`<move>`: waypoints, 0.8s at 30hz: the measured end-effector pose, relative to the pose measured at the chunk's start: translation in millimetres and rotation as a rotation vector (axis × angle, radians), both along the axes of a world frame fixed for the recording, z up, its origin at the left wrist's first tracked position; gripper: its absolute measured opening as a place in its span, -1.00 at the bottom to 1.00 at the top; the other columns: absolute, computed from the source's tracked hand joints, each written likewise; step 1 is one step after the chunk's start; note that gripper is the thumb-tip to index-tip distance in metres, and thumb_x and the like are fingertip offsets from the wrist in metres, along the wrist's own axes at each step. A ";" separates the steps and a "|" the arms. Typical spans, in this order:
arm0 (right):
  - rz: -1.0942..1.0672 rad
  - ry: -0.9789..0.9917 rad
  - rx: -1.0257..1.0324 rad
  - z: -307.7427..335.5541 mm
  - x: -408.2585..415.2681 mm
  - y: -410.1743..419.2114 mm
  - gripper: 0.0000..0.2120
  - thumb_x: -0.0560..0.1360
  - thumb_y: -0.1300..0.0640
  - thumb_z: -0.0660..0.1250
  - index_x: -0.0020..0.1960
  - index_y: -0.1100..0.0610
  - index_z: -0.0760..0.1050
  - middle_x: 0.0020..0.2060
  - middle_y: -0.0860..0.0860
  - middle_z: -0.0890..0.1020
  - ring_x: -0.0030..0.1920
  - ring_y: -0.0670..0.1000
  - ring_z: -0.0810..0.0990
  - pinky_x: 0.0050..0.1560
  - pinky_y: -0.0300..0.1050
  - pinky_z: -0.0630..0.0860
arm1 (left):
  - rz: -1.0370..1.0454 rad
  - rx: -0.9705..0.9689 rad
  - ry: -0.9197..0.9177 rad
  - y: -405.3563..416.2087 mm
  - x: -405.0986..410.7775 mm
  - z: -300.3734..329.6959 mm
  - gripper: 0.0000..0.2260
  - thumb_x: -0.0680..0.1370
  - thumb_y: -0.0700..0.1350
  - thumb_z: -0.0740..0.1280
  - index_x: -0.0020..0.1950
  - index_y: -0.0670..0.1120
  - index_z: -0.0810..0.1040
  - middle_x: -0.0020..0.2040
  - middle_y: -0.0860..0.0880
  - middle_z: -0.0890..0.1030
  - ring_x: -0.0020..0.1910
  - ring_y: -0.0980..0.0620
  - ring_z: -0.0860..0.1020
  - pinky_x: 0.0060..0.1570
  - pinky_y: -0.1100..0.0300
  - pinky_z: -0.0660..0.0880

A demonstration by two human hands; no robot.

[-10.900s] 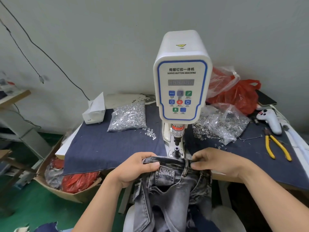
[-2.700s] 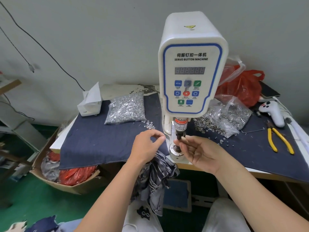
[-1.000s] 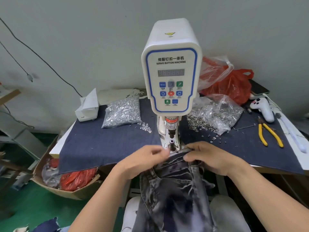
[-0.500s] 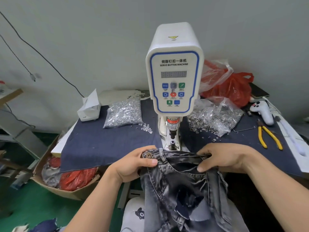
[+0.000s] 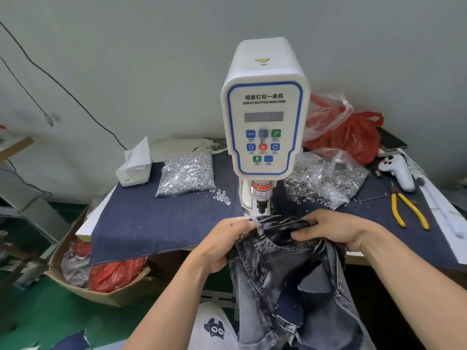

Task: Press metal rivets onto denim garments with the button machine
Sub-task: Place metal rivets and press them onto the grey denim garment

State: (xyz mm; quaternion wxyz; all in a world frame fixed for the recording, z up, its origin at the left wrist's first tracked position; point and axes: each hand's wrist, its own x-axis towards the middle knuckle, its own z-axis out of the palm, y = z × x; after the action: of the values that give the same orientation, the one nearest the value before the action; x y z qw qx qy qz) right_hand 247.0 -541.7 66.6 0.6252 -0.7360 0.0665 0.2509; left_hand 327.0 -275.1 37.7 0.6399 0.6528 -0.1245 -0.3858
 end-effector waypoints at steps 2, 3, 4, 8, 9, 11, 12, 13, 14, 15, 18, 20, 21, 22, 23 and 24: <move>-0.062 0.037 0.052 -4.9 4.7 -3.7 -0.76 0.50 0.08 0.49 0.07 0.23 0.72 0.07 0.24 0.73 0.04 0.13 0.74 -0.04 -0.13 0.64 | 0.079 0.046 -0.086 -7.2 3.3 -4.2 -0.81 0.58 0.02 0.44 0.01 -0.09 0.71 0.05 -0.16 0.76 0.03 -0.11 0.74 -0.03 0.09 0.64; -0.080 0.048 0.052 -8.1 7.8 -5.1 -0.78 0.53 0.07 0.47 0.05 0.21 0.73 0.07 0.24 0.73 0.05 0.14 0.74 -0.04 -0.12 0.65 | 0.119 0.059 -0.123 -9.6 5.9 -6.0 -0.84 0.62 0.01 0.43 -0.01 -0.06 0.72 0.03 -0.16 0.77 0.02 -0.10 0.74 -0.02 0.09 0.65; -0.095 0.057 0.048 -11.2 9.9 -5.3 -0.79 0.54 0.06 0.46 0.02 0.19 0.74 0.07 0.24 0.73 0.05 0.14 0.74 -0.06 -0.12 0.65 | 0.149 0.071 -0.148 -10.8 8.7 -8.2 -0.85 0.64 -0.01 0.41 -0.03 -0.04 0.72 0.02 -0.16 0.77 0.01 -0.10 0.75 -0.01 0.08 0.65; -0.155 0.071 0.084 -21.7 22.6 -7.3 -0.66 0.43 -0.04 0.54 -0.01 0.25 0.72 0.01 0.28 0.73 -0.04 0.15 0.75 -0.03 -0.04 0.68 | 0.225 0.084 -0.150 -15.7 19.3 -10.6 -0.83 0.68 -0.06 0.34 0.02 -0.09 0.70 0.01 -0.16 0.77 0.03 -0.13 0.75 0.06 -0.01 0.64; -0.161 0.079 0.094 -22.6 25.7 -8.5 -0.61 0.41 -0.09 0.54 -0.03 0.25 0.72 0.00 0.29 0.72 -0.07 0.16 0.74 -0.04 -0.02 0.68 | 0.238 0.091 -0.149 -17.7 22.0 -10.0 -0.82 0.68 -0.07 0.33 0.05 -0.13 0.68 0.01 -0.16 0.77 0.02 -0.13 0.75 0.03 0.01 0.63; -0.126 0.102 0.092 -22.9 30.2 -11.6 -0.59 0.43 -0.18 0.52 -0.07 0.19 0.73 -0.01 0.28 0.73 -0.07 0.16 0.75 -0.05 -0.02 0.65 | 0.256 0.120 -0.159 -21.9 26.3 -10.1 -0.81 0.69 -0.08 0.31 0.08 -0.17 0.65 -0.01 -0.16 0.76 -0.01 -0.16 0.75 -0.05 0.07 0.62; -0.098 0.108 0.094 -22.7 32.0 -13.5 -0.61 0.43 -0.19 0.55 -0.10 0.16 0.74 -0.02 0.26 0.74 -0.06 0.14 0.75 -0.06 -0.04 0.65 | 0.259 0.137 -0.175 -23.6 28.2 -11.7 -0.80 0.69 -0.08 0.30 0.09 -0.17 0.65 -0.01 -0.17 0.76 0.01 -0.19 0.74 -0.05 0.07 0.60; -0.073 0.109 0.102 -23.4 33.6 -15.7 -0.65 0.41 -0.16 0.58 -0.12 0.14 0.73 -0.02 0.25 0.74 -0.06 0.13 0.75 -0.06 -0.04 0.65 | 0.258 0.154 -0.197 -24.6 29.9 -13.6 -0.80 0.69 -0.07 0.29 0.08 -0.14 0.66 -0.01 -0.17 0.76 0.02 -0.23 0.73 -0.03 0.05 0.59; -0.057 0.107 0.114 -24.9 34.7 -17.5 -0.68 0.39 -0.10 0.61 -0.10 0.16 0.72 -0.01 0.26 0.73 -0.05 0.14 0.74 -0.06 -0.04 0.65 | 0.256 0.170 -0.227 -24.9 31.2 -15.9 -0.81 0.69 -0.05 0.28 0.06 -0.08 0.67 -0.02 -0.16 0.76 0.02 -0.23 0.72 -0.02 0.03 0.58; -0.058 0.103 0.121 -27.4 35.6 -19.3 -0.69 0.39 -0.03 0.61 -0.06 0.19 0.71 0.01 0.29 0.72 -0.04 0.15 0.74 -0.04 -0.03 0.66 | 0.251 0.185 -0.262 -24.8 32.5 -18.4 -0.81 0.69 -0.03 0.27 0.02 -0.02 0.67 -0.04 -0.14 0.76 0.01 -0.23 0.72 -0.01 0.00 0.59; -0.097 0.086 0.125 -35.9 37.7 -19.3 -0.70 0.40 0.02 0.59 -0.01 0.23 0.70 0.03 0.32 0.71 -0.04 0.17 0.73 -0.02 0.00 0.66 | 0.240 0.199 -0.334 -23.6 35.9 -26.4 -0.81 0.68 0.02 0.27 0.00 0.07 0.67 -0.03 -0.13 0.75 0.01 -0.22 0.71 0.11 -0.16 0.62; -0.122 0.079 0.120 -38.8 39.0 -18.1 -0.71 0.39 0.01 0.58 -0.04 0.21 0.71 0.02 0.31 0.71 -0.05 0.18 0.73 -0.03 0.00 0.66 | 0.239 0.183 -0.343 -23.7 37.8 -29.8 -0.81 0.67 0.04 0.27 0.03 0.08 0.68 0.01 -0.18 0.73 -0.03 -0.18 0.71 0.19 -0.23 0.59; -0.129 0.078 0.122 -39.8 39.7 -18.1 -0.71 0.37 -0.01 0.59 -0.05 0.20 0.72 0.02 0.31 0.71 -0.04 0.18 0.73 -0.04 -0.01 0.66 | 0.238 0.175 -0.339 -24.3 38.9 -30.7 -0.81 0.67 0.04 0.28 0.04 0.07 0.68 0.01 -0.18 0.73 -0.03 -0.17 0.70 0.21 -0.24 0.57; -0.134 0.077 0.126 -40.3 40.0 -18.4 -0.70 0.36 -0.02 0.61 -0.06 0.19 0.72 0.01 0.31 0.71 -0.04 0.18 0.74 -0.04 -0.01 0.65 | 0.238 0.170 -0.334 -24.9 40.0 -31.5 -0.81 0.67 0.04 0.28 0.04 0.05 0.68 0.01 -0.16 0.74 0.01 -0.19 0.71 0.21 -0.24 0.57; -0.137 0.077 0.131 -40.9 40.0 -18.6 -0.68 0.34 -0.03 0.62 -0.06 0.19 0.73 0.02 0.31 0.72 -0.04 0.19 0.74 -0.05 -0.01 0.65 | 0.236 0.168 -0.328 -25.3 40.7 -32.1 -0.80 0.67 0.04 0.28 0.04 0.04 0.68 0.00 -0.12 0.75 0.05 -0.21 0.70 0.21 -0.23 0.58; -0.137 0.077 0.134 -41.6 40.2 -19.0 -0.66 0.33 -0.04 0.62 -0.05 0.19 0.73 0.02 0.31 0.71 -0.03 0.19 0.74 -0.04 -0.01 0.65 | 0.231 0.167 -0.323 -25.7 41.4 -32.8 -0.80 0.67 0.04 0.28 0.03 0.03 0.68 0.00 -0.10 0.75 0.07 -0.21 0.70 0.21 -0.21 0.59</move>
State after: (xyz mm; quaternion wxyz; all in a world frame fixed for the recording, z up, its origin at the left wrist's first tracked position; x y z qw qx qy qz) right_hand 287.1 -560.7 25.0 0.6857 -0.6761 0.1238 0.2396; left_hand 368.4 -300.8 4.9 0.5955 0.7667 -0.1173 -0.2094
